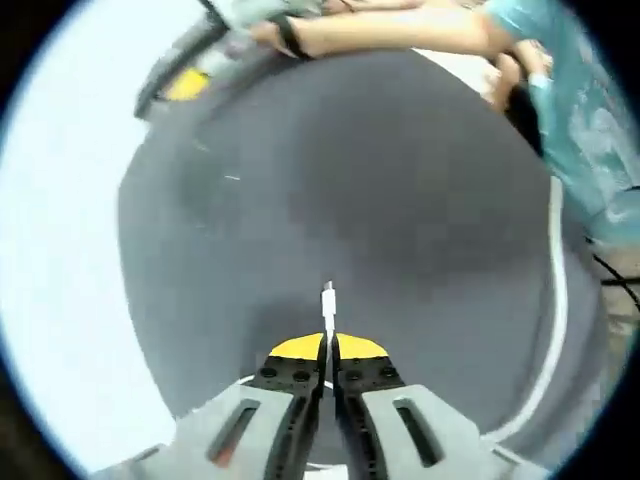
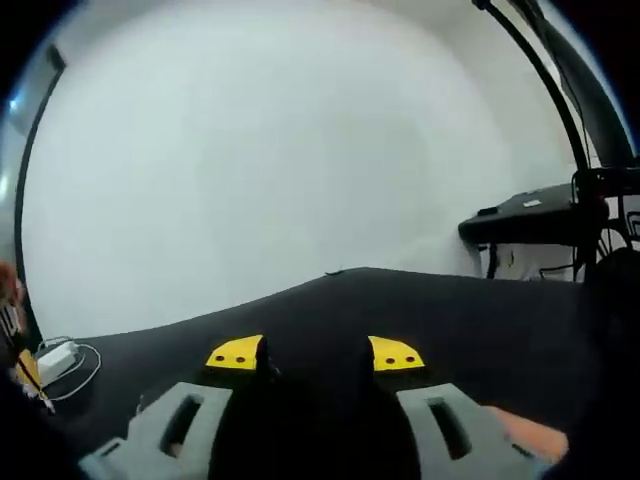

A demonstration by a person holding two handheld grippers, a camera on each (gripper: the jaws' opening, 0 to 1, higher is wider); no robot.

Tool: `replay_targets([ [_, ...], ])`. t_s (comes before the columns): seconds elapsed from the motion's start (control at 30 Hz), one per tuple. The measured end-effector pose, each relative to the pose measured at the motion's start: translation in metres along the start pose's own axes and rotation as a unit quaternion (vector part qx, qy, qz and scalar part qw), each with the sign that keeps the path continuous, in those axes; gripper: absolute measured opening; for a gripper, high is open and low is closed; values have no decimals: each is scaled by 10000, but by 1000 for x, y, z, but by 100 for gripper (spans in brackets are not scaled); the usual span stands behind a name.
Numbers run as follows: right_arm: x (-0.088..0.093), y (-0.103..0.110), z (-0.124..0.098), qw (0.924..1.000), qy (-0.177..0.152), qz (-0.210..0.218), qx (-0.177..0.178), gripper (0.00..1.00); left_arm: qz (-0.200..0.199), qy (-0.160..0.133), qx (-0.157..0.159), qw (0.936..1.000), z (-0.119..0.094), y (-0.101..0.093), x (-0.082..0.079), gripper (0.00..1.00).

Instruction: Connect the charging cable to the phone, plug the charger into the socket, and turn on the power strip switch to charge the phone.

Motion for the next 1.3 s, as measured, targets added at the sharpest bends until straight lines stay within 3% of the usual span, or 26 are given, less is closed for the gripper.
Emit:
replay_targets([
  [0.13,3,12,2,9998,35,-32,-218,36,-541,0,-1117,9923,8,24,4,0],
  [0.27,6,14,2,9996,129,-93,-251,36,-968,24,-1598,9824,24,25,-7,0],
  [0.4,8,14,1,9996,147,-56,-254,36,-1307,-102,-1533,9795,36,25,-23,0],
  [0.47,8,14,1,9996,156,-39,-252,36,-1124,45,-1637,9801,41,30,-25,0],
  [0.63,5,11,3,9996,130,50,-250,35,-1119,161,-1722,9786,54,40,-38,0],
  [0.87,5,14,6,9986,236,219,-416,36,-673,611,-2211,9710,70,47,-53,0],
  [0.93,8,32,16,9898,653,460,-1182,39,-549,653,-2215,9714,75,43,-57,0],
  [0.97,11,43,20,9802,925,652,-1627,46,-594,638,-2218,9712,75,44,-58,0],
  [1.03,22,47,31,9714,1331,385,-1927,55,-548,614,-2207,9719,75,44,-57,0],
  [1.07,24,47,34,9702,1393,310,-1959,54,-564,607,-2223,9714,76,45,-57,0],
  [1.1,28,47,41,9674,1473,-17,-2062,54,-358,754,-2359,9682,75,48,-55,0],
  [1.13,30,48,43,9641,1487,-259,-2183,55,-397,710,-2347,9687,77,48,-56,0],
  [1.17,27,60,41,9531,1223,-704,-2679,56,-398,702,-2360,9684,77,48,-57,0],
  [1.2,29,71,31,9388,1162,-942,-3103,57,-367,670,-2354,9689,77,48,-58,0],
  [1.23,33,80,21,9197,1225,-1063,-3574,60,-391,626,-2333,9696,78,48,-60,0],
  [1.27,34,78,21,9141,1320,-1096,-3674,66,-417,606,-2321,9699,79,48,-62,0],
  [1.3,39,74,19,9036,1438,-1325,-3811,70,-410,586,-2319,9701,81,47,-64,0],
])
Point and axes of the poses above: the point that each gripper's makers call its tool centre point, and the gripper's own axes: z roughly forward along the fingers, y roughly to its left, x roughly out of its underside, the point moved 1 cm from there along -z, roughly backward along the fingers, and after that the axes turned 6 degrees about y, right-handed, at the moved point
